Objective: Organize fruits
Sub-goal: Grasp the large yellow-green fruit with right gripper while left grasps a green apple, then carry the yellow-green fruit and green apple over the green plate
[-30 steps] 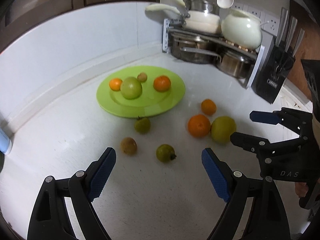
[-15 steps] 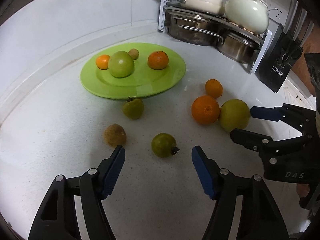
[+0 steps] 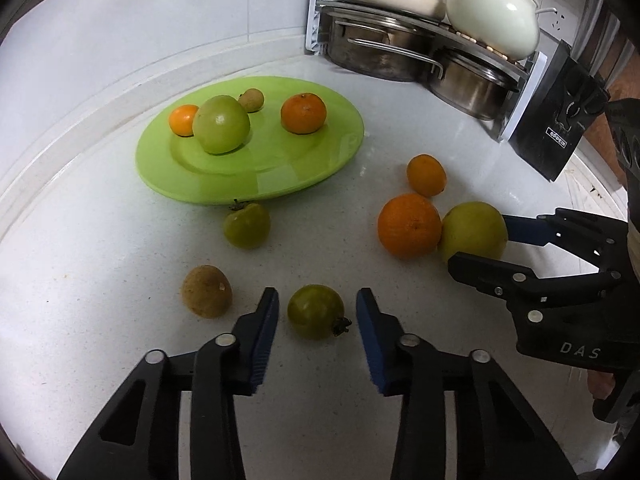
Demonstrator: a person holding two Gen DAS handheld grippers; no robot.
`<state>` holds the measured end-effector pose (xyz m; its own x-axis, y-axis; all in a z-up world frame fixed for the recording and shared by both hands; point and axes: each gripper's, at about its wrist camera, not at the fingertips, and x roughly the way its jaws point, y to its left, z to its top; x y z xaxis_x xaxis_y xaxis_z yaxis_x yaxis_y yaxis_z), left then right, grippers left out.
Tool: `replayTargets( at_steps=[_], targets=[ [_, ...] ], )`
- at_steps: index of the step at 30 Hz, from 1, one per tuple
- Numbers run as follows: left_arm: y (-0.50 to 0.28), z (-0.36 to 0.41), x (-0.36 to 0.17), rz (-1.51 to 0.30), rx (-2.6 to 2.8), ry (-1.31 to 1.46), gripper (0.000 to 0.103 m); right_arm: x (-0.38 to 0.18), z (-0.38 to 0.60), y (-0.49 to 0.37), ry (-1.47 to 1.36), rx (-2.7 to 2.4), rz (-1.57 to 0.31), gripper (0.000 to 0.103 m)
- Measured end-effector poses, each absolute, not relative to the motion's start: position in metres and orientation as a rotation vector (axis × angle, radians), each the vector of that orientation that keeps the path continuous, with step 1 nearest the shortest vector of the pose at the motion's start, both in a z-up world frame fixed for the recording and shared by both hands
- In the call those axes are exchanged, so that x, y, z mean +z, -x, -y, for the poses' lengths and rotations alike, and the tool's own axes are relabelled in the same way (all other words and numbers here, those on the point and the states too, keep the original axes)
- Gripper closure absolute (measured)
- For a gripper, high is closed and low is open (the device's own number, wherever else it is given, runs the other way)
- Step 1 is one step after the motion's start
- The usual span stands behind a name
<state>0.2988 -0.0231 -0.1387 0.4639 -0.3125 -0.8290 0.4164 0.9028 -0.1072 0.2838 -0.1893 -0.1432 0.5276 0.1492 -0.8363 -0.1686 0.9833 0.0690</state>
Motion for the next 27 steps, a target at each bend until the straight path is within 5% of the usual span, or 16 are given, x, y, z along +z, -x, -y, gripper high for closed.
replayTargets(
  at_steps=[5, 27],
  targets=[
    [-0.298, 0.022, -0.141, -1.000, -0.449, -0.115, 0.073, -0.144, 0.186, -0.285, 0.025, 0.196, -0.996, 0.051],
    [-0.274, 0.019, -0.122, -0.952, -0.462, -0.095, 0.074, -0.126, 0.191, -0.263, -0.001, 0.163, -0.938, 0.052]
  ],
)
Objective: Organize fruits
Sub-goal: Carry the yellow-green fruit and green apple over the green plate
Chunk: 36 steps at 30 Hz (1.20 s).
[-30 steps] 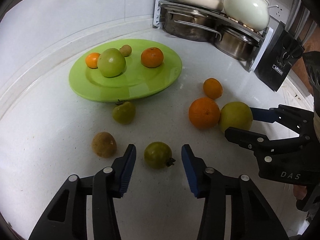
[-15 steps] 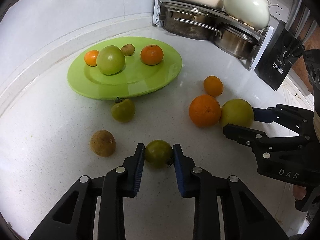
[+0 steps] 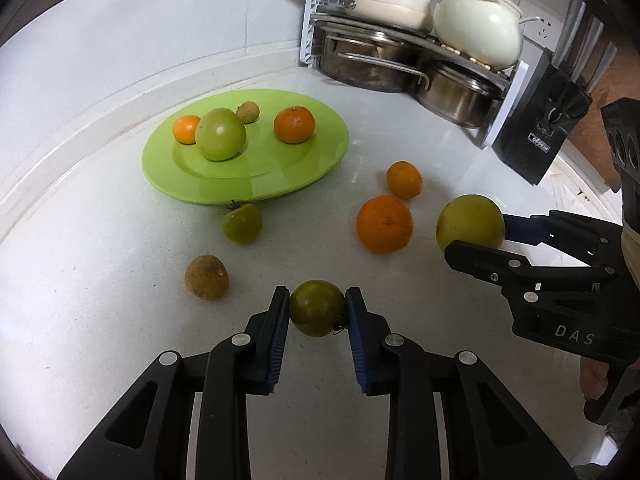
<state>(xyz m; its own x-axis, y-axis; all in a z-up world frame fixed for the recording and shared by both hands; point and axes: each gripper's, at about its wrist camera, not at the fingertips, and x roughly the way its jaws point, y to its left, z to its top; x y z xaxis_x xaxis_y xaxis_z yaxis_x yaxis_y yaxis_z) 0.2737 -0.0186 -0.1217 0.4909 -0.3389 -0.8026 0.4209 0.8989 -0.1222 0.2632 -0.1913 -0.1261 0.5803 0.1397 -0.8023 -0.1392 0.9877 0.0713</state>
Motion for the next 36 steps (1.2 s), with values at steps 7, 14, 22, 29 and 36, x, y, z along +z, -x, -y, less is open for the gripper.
replayTargets(
  at_steps=[7, 14, 22, 29, 36],
  targets=[
    [-0.262, 0.010, -0.102, -0.907, -0.464, -0.073, 0.074, -0.108, 0.190, -0.250, -0.026, 0.164, -0.898, 0.052],
    [-0.253, -0.001, -0.067, -0.827, -0.448, -0.037, 0.074, -0.084, 0.182, -0.240, -0.033, 0.173, -0.830, 0.052],
    [-0.249, -0.004, -0.036, -0.733, -0.450, -0.046, 0.074, -0.052, 0.177, -0.236, -0.031, 0.191, -0.745, 0.052],
    [-0.255, -0.006, -0.015, -0.669, -0.439, -0.060, 0.074, -0.030, 0.175, -0.243, -0.010, 0.197, -0.679, 0.052],
    [-0.273, -0.007, -0.002, -0.624, -0.427, -0.073, 0.074, -0.016, 0.174, -0.259, -0.002, 0.201, -0.639, 0.052]
  ],
)
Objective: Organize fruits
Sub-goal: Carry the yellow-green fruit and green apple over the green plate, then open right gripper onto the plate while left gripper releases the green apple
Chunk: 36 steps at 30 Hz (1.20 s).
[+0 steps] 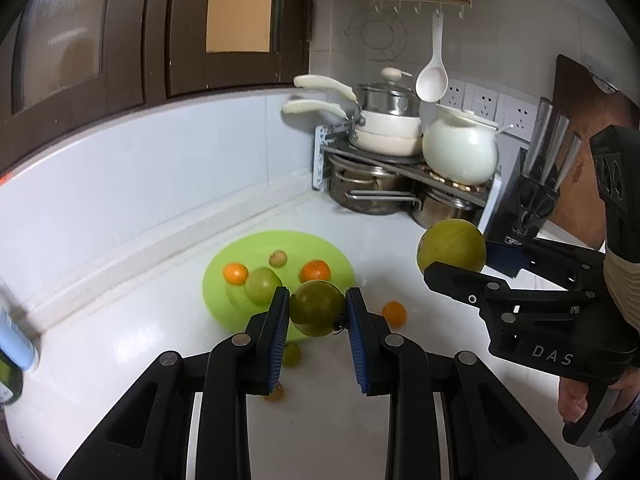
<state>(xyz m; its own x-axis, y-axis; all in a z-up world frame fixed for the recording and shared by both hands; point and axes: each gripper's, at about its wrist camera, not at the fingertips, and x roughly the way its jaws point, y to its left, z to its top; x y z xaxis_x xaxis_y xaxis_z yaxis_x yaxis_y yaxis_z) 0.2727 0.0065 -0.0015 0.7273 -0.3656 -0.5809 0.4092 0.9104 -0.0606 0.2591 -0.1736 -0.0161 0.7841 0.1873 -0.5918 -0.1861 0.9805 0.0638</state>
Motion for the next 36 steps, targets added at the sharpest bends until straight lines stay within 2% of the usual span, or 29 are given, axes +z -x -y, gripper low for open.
replayTargets(
  at_steps=[17, 36],
  targets=[
    [-0.345, -0.007, 0.018, -0.607, -0.395, -0.063, 0.074, -0.002, 0.176, -0.337, -0.002, 0.199, -0.619, 0.052],
    [-0.457, -0.007, -0.052, -0.806, -0.359, -0.069, 0.074, -0.050, 0.164, -0.448, 0.039, 0.234, -0.759, 0.052]
  ],
)
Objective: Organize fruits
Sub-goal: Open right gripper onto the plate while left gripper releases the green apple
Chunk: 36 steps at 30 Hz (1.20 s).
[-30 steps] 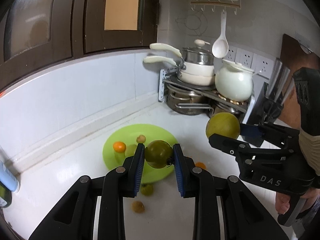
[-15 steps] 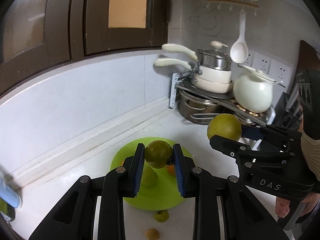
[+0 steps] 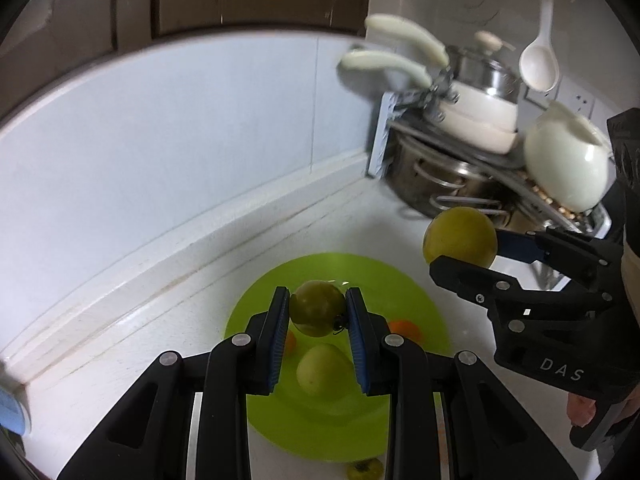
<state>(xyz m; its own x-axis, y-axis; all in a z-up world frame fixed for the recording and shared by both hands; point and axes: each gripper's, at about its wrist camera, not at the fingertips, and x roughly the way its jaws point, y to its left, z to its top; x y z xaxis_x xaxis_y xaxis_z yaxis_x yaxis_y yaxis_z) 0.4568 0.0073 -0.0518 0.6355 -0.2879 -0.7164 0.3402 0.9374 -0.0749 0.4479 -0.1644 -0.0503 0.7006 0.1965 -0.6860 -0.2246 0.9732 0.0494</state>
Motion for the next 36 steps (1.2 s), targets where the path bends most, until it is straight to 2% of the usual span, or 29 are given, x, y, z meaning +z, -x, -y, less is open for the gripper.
replayTargets(
  at_steps=[12, 24, 32, 36],
  targets=[
    [-0.494, 0.003, -0.094, -0.894, -0.360, -0.117, 0.074, -0.092, 0.161, -0.481, 0.056, 0.239, -0.876, 0.052],
    [-0.501, 0.001, -0.101, -0.912, -0.373, -0.116, 0.074, -0.100, 0.157, -0.487, 0.051, 0.245, -0.906, 0.052],
    [-0.487, -0.015, -0.090, -0.891, -0.329, -0.088, 0.064, -0.104, 0.154, -0.486, 0.043, 0.259, -0.933, 0.051],
    [-0.473, -0.023, -0.081, -0.874, -0.317, -0.072, 0.059, -0.091, 0.151, -0.477, 0.069, 0.250, -0.887, 0.051]
  ],
)
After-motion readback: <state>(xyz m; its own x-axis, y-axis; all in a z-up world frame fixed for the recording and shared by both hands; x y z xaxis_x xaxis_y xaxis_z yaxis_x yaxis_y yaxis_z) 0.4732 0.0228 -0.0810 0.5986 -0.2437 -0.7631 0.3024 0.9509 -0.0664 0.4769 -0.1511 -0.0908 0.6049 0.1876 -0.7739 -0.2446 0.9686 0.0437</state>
